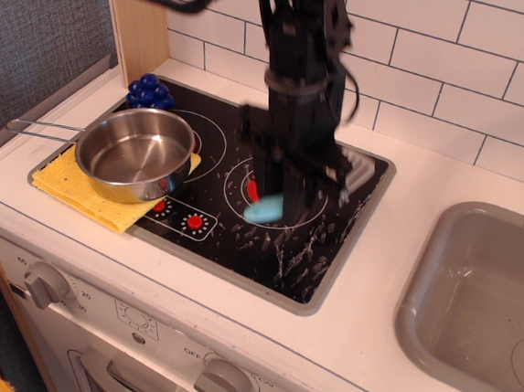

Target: Place the spatula on the front right edge of the stove.

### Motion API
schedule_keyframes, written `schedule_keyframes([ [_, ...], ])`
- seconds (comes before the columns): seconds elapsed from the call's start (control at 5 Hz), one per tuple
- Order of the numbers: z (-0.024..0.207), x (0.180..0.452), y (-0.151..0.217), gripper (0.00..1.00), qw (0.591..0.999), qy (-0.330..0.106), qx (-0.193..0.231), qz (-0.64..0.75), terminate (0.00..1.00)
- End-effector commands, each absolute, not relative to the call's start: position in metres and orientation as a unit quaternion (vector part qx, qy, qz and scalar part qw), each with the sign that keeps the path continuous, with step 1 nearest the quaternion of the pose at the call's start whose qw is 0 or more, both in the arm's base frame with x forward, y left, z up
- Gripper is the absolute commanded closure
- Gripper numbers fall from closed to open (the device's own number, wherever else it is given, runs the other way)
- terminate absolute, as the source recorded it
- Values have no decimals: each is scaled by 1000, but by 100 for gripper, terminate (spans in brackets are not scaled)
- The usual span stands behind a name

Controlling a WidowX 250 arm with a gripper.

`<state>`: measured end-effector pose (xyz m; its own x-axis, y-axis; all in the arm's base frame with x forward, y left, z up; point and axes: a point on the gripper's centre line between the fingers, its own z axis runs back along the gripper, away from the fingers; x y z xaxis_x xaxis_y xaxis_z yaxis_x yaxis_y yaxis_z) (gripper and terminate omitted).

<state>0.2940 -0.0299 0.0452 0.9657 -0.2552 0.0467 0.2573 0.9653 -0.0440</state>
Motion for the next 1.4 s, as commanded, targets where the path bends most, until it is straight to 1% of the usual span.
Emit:
schedule_keyframes([
  [0.0,33,272,-55,100,994,-20,-15,-110,0],
  [0.2,23,262,-66,100,994,-8,-9,-108,0],
  [0.4,24,261,-67,100,995,3,-18,-101,0],
  [0.6,25,260,-68,0,996,10,-19,-88,0],
  [0.8,24,261,-69,0,997,1,-26,-75,0],
  [1.0,23,263,-71,0,999,-25,-18,-38,0],
  [1.2,72,281,-22,0,998,-39,-7,-45,0],
])
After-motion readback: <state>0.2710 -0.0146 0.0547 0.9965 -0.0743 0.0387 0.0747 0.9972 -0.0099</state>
